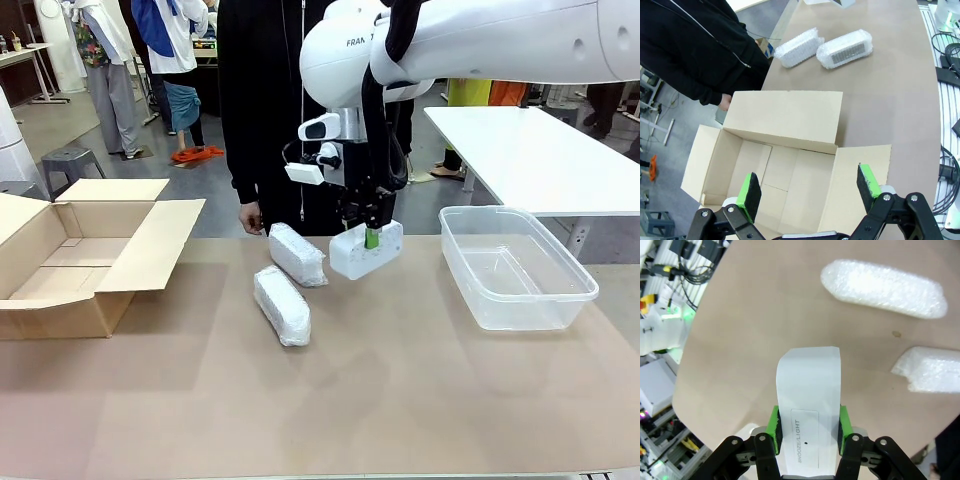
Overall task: Separate and place wrapped and unwrapped clocks.
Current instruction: If the picked Digital clock is wrapped, place it in the Package Box ; if not, place it in the Organizing box.
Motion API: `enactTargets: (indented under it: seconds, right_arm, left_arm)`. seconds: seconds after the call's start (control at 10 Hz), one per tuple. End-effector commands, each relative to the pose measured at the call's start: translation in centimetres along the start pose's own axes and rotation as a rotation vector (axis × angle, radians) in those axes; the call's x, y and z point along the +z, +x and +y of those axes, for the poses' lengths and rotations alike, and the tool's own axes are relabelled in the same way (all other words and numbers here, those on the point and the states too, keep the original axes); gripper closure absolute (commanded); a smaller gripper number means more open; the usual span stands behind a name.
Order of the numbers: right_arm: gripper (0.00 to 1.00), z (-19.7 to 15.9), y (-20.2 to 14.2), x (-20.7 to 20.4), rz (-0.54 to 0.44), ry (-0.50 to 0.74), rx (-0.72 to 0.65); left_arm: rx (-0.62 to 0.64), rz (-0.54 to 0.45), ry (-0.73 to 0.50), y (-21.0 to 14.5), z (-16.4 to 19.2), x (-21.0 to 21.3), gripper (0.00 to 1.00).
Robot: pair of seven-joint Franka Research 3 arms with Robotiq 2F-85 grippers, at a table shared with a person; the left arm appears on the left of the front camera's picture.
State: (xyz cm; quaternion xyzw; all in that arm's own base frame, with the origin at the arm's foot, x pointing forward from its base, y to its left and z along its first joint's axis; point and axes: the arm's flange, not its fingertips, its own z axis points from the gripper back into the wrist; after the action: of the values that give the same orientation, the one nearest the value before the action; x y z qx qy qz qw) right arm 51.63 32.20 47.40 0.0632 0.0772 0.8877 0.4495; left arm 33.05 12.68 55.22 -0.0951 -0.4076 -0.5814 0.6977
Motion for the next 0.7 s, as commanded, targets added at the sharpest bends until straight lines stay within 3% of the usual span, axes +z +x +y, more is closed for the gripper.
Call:
enactTargets:
  seconds: [0.0, 0.5, 0.6]
  right_arm:
    - [0.48, -0.7, -1.5, -0.8, -0.026, 0.089, -0.100]
    - [0.48, 0.2, -7.1, -6.9, -0.131, 0.440, -0.430]
    - [0.48, 0.7, -8.1, -7.6, -0.162, 0.459, -0.464]
  left_arm:
    - [-0.020, -0.019, 0.001, -0.1, 0.2, 0.0, 0.00]
    - [-0.020, -0.019, 0.001, -0.1, 0.2, 0.0, 0.00]
    - [-0.020, -0.019, 0.001, -0.1, 0.2, 0.0, 0.00]
